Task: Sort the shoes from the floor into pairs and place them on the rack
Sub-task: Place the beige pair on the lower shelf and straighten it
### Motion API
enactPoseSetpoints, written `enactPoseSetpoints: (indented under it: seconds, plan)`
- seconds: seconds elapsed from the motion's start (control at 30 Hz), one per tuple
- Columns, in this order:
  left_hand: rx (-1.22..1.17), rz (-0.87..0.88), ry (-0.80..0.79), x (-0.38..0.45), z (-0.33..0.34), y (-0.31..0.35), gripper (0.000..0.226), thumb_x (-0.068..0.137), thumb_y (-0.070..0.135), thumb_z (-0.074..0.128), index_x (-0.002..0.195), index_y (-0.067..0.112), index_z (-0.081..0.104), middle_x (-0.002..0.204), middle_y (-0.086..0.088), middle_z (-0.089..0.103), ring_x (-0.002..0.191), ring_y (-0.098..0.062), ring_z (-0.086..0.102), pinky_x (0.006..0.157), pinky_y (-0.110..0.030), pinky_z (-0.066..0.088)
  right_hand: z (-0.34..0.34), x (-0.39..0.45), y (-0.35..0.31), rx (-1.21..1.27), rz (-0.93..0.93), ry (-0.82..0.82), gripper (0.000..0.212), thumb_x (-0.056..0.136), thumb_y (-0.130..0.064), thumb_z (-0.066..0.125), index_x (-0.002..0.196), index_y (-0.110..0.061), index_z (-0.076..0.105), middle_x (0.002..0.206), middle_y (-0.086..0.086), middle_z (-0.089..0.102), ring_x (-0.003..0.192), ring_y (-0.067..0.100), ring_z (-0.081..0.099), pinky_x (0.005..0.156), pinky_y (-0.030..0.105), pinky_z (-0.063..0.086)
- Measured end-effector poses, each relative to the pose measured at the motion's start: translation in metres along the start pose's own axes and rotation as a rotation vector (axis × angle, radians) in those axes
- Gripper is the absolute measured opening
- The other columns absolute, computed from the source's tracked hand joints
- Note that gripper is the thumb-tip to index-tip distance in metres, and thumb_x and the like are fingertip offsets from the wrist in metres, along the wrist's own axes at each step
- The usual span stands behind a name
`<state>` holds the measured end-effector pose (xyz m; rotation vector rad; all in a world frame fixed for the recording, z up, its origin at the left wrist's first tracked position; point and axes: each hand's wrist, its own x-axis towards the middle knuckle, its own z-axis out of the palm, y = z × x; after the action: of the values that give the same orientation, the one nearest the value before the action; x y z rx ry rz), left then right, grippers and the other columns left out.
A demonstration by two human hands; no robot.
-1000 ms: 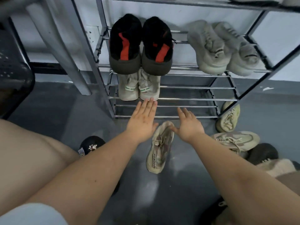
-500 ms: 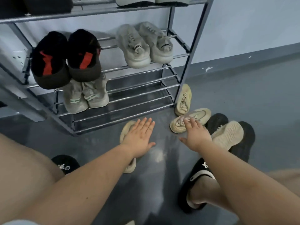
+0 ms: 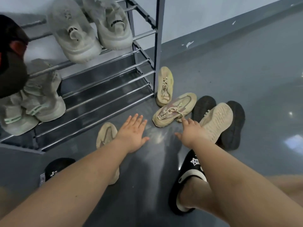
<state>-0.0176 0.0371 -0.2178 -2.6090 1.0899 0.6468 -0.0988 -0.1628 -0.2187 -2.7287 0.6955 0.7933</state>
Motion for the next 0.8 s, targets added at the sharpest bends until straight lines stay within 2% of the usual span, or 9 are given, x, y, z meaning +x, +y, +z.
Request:
enactPoseSetpoints:
  seconds: [0.1, 0.2, 0.4, 0.5, 0.57, 0.63, 0.7, 0.73, 0.8]
  plan:
    - [0.013, 0.016, -0.021, 0.031, -0.007, -0.005, 0.071, 0.098, 0.052, 0.023, 0.152, 0.013, -0.002, 0.160, -0.009, -0.005, 0.147, -0.023, -0.010, 0.117, -0.036, -0.011, -0.007, 0.026, -0.006, 0.008, 0.043, -0.006, 0.070, 0.094, -0.050, 0.043, 0.149, -0.015, 0.019, 0.150, 0.013, 0.032, 0.137, 0.031, 0.030, 0.108, 0.043, 0.030]
    - [-0.036, 0.028, -0.005, 0.064, -0.013, -0.007, 0.070, 0.097, 0.052, 0.025, 0.152, 0.013, 0.003, 0.160, -0.009, -0.001, 0.148, -0.024, -0.007, 0.117, -0.036, -0.009, -0.013, 0.050, -0.015, 0.024, 0.047, -0.003, 0.064, 0.094, -0.049, 0.045, 0.144, -0.013, 0.029, 0.145, 0.015, 0.039, 0.134, 0.032, 0.036, 0.104, 0.043, 0.033]
    - [-0.185, 0.007, -0.058, 0.112, -0.002, -0.016, 0.066, 0.098, 0.050, 0.029, 0.152, 0.016, 0.010, 0.160, -0.006, 0.009, 0.148, -0.022, 0.003, 0.120, -0.037, 0.001, 0.002, 0.096, -0.035, 0.162, 0.171, -0.198, 0.061, 0.088, -0.045, 0.050, 0.137, -0.009, 0.044, 0.139, 0.011, 0.050, 0.128, 0.029, 0.046, 0.099, 0.036, 0.038]
    - [-0.440, -0.101, -0.125, 0.128, 0.013, -0.019, 0.063, 0.097, 0.047, 0.035, 0.150, 0.016, 0.019, 0.157, -0.008, 0.022, 0.145, -0.026, 0.019, 0.118, -0.038, 0.017, 0.014, 0.106, -0.037, 0.409, 0.208, -0.218, 0.052, 0.094, -0.042, 0.048, 0.130, -0.005, 0.051, 0.130, 0.015, 0.056, 0.120, 0.033, 0.052, 0.094, 0.036, 0.042]
    - [-0.624, -0.176, -0.164, 0.137, 0.024, -0.017, 0.062, 0.097, 0.047, 0.038, 0.149, 0.019, 0.022, 0.154, -0.009, 0.029, 0.141, -0.028, 0.028, 0.115, -0.038, 0.025, 0.015, 0.114, -0.033, 0.531, 0.270, -0.163, 0.051, 0.097, -0.042, 0.041, 0.132, -0.006, 0.049, 0.132, 0.018, 0.054, 0.122, 0.034, 0.050, 0.097, 0.036, 0.041]
    - [-0.748, -0.218, -0.201, 0.146, 0.033, -0.013, 0.060, 0.097, 0.045, 0.039, 0.149, 0.020, 0.024, 0.153, -0.008, 0.032, 0.140, -0.027, 0.032, 0.114, -0.036, 0.027, 0.018, 0.123, -0.031, 0.693, 0.369, -0.127, 0.051, 0.099, -0.041, 0.037, 0.134, -0.005, 0.049, 0.136, 0.021, 0.051, 0.125, 0.035, 0.047, 0.100, 0.036, 0.038]
    - [-0.865, -0.227, -0.220, 0.152, 0.039, -0.007, 0.058, 0.097, 0.043, 0.041, 0.148, 0.019, 0.028, 0.152, -0.006, 0.035, 0.139, -0.024, 0.034, 0.113, -0.034, 0.027, 0.022, 0.129, -0.031, 0.878, 0.460, -0.143, 0.058, 0.095, -0.047, 0.044, 0.132, -0.002, 0.050, 0.131, 0.020, 0.054, 0.121, 0.035, 0.052, 0.101, 0.038, 0.042]
    - [-0.933, -0.226, -0.226, 0.154, 0.039, -0.004, 0.055, 0.097, 0.040, 0.043, 0.146, 0.018, 0.031, 0.149, -0.006, 0.039, 0.137, -0.024, 0.037, 0.113, -0.033, 0.029, 0.028, 0.131, -0.031, 1.035, 0.520, -0.151, 0.062, 0.091, -0.050, 0.051, 0.128, 0.000, 0.051, 0.122, 0.019, 0.059, 0.113, 0.034, 0.058, 0.098, 0.040, 0.047]
    - [-1.066, -0.236, -0.202, 0.155, 0.039, 0.004, 0.048, 0.097, 0.035, 0.046, 0.140, 0.014, 0.041, 0.142, -0.005, 0.048, 0.132, -0.023, 0.043, 0.108, -0.029, 0.032, 0.034, 0.129, -0.035, 1.355, 0.640, -0.157, 0.054, 0.086, -0.045, 0.063, 0.118, -0.002, 0.056, 0.104, 0.014, 0.063, 0.095, 0.028, 0.064, 0.079, 0.037, 0.055]
